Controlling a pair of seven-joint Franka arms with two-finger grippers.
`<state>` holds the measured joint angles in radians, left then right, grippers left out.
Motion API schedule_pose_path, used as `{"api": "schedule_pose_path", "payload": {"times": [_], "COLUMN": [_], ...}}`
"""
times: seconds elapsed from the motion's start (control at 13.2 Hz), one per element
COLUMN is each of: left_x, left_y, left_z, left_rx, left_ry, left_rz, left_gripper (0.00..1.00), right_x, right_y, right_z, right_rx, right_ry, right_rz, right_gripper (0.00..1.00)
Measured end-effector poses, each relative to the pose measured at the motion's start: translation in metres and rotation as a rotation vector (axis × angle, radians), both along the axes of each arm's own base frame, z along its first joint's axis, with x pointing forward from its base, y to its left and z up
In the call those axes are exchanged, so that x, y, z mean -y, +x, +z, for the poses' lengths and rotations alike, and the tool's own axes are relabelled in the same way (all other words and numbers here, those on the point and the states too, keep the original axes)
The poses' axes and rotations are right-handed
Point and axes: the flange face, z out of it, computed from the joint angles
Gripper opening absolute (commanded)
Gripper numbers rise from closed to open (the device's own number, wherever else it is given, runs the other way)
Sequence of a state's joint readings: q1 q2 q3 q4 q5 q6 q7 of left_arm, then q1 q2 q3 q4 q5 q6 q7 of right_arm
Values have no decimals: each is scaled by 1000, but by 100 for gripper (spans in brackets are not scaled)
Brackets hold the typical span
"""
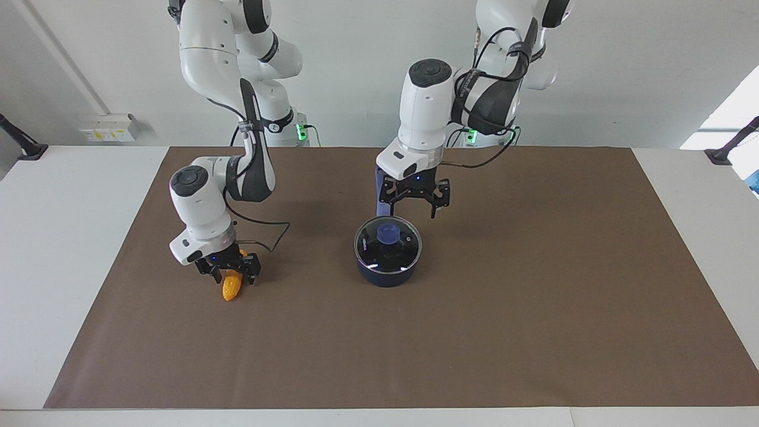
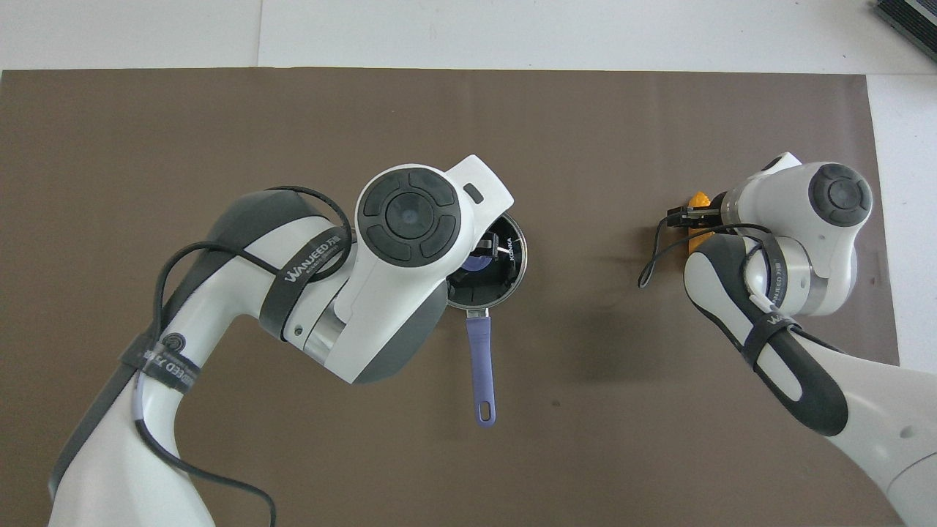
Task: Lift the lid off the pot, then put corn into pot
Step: 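Reach the left gripper to the lid knob while the right gripper reaches the corn, then grasp the lid knob with the left gripper while the right gripper lifts the corn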
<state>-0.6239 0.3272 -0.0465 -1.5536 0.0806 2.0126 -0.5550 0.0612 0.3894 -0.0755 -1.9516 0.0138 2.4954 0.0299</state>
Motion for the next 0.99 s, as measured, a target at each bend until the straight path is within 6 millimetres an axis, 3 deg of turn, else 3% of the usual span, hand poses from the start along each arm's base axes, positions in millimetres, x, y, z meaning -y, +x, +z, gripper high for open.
{"api": "schedule_pose_path", "payload": {"times": [0.15, 0.46, 0.61, 0.76, 0.99], "left_x": [1, 14, 27, 32, 40], "left_y": [10, 12, 6, 6, 3], "left_z": [-13, -19, -33, -46, -67], "left_rx": [-3, -2, -15, -27, -37], "left_ry": [-10, -70, -67, -59, -32], "left_rz": [12, 35, 46, 48, 40], "left_gripper": [100, 100, 100, 100, 100], "right_x": [2, 13, 13, 12, 12], "right_y": [0, 8, 18, 20, 6], "right_z": [0, 13, 42, 87, 153], "right_rx": [0, 29, 58, 37, 7], "right_ry": [0, -2, -1, 4, 14], "right_rz": [-2, -18, -18, -18, -20], "right_gripper": [0, 0, 0, 0, 0]}}
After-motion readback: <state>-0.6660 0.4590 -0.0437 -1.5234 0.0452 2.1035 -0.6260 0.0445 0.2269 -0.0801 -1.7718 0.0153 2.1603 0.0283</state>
